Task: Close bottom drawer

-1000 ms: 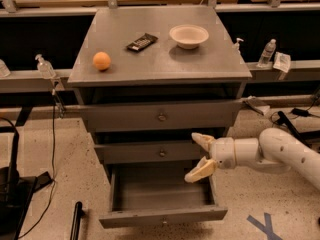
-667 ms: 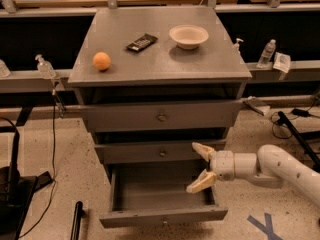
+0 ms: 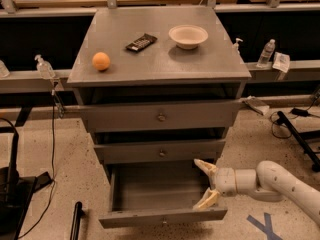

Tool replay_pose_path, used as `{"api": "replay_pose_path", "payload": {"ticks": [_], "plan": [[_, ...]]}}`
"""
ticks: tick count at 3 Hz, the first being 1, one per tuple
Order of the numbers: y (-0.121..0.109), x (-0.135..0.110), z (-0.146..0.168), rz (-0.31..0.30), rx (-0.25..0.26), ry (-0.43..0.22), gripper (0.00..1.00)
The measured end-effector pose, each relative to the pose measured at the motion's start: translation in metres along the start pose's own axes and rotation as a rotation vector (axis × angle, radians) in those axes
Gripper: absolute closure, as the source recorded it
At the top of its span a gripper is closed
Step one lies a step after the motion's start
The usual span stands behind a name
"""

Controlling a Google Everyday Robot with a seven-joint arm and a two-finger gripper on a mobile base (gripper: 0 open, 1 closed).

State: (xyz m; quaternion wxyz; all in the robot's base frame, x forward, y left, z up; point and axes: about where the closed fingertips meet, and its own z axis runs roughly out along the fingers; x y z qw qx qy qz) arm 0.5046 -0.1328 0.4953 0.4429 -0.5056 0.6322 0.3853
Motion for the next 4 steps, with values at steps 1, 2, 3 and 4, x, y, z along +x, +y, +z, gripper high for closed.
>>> {"api": "replay_pose_path", "payload": {"ticks": [1, 2, 3, 4], "plan": [[0.001, 0.004, 0.0, 0.001, -0.003, 0.008, 0.0], [0.002, 0.014, 0.01, -0.028, 0.013, 0.021, 0.0], [0.001, 0.05, 0.031, -0.208, 0.092, 0.077, 0.0], [0.002, 0.085, 0.035, -0.32, 0.121, 0.146, 0.0]]}}
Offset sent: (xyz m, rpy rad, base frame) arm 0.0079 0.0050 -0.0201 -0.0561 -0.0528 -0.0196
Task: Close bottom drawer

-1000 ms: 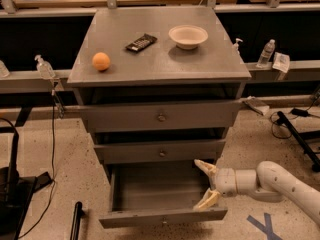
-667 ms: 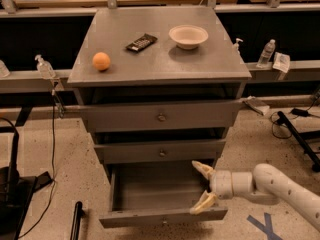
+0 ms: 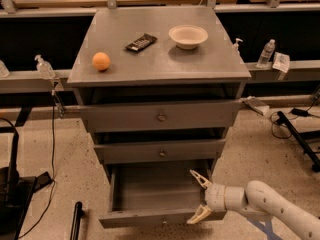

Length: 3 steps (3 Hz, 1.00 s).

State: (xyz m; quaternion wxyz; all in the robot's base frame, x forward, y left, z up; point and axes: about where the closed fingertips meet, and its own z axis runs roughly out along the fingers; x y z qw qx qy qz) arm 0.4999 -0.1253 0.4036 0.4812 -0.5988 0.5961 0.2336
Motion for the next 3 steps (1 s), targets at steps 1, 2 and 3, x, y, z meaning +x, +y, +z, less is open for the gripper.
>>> {"api": "replay_pose_path", "payload": {"ticks": [1, 2, 3], "plan": [[0.007, 0.026, 0.004, -0.042, -0.029, 0.085, 0.18], [0.023, 0.061, 0.011, 0.014, -0.097, 0.109, 0.49], [0.038, 0.08, 0.024, 0.09, -0.156, 0.04, 0.72]]}}
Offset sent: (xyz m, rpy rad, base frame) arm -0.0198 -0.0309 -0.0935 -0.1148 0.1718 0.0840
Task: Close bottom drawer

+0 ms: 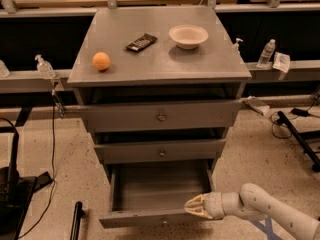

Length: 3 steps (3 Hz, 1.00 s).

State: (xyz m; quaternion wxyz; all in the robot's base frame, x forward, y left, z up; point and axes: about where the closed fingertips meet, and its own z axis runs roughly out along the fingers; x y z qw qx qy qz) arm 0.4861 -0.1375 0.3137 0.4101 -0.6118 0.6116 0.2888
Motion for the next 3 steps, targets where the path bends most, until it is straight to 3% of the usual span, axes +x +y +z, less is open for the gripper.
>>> {"api": "replay_pose_path", "payload": {"ticks": [1, 2, 3], "plan": [[0.002, 0.0, 0.003, -0.002, -0.011, -0.012, 1.0], [0.011, 0.015, 0.017, 0.001, -0.026, -0.037, 1.0], [0.041, 0.054, 0.041, 0.028, -0.031, -0.028, 1.0]]}}
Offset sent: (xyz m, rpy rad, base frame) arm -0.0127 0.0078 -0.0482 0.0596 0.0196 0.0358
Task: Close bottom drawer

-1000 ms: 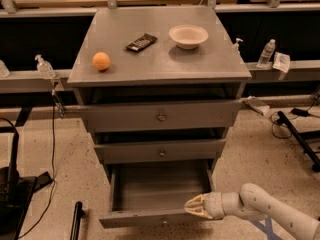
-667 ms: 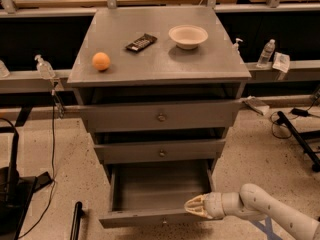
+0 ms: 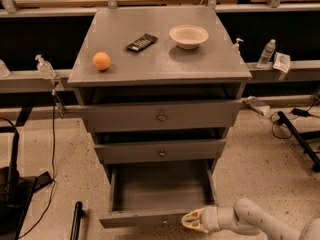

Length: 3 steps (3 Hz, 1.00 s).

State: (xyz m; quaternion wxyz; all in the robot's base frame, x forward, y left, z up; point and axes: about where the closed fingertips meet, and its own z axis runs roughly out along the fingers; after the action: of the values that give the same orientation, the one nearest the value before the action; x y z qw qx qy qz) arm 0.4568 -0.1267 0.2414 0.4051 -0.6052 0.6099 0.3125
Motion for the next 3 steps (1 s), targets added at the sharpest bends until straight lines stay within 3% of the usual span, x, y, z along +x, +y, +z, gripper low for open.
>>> {"api": "replay_pose_path", "payload": {"ticks": [2, 3], "plan": [[0.041, 0.06, 0.038, 0.081, 0.028, 0.037, 1.0], [0.045, 0.08, 0.054, 0.105, 0.065, 0.038, 1.0]]}}
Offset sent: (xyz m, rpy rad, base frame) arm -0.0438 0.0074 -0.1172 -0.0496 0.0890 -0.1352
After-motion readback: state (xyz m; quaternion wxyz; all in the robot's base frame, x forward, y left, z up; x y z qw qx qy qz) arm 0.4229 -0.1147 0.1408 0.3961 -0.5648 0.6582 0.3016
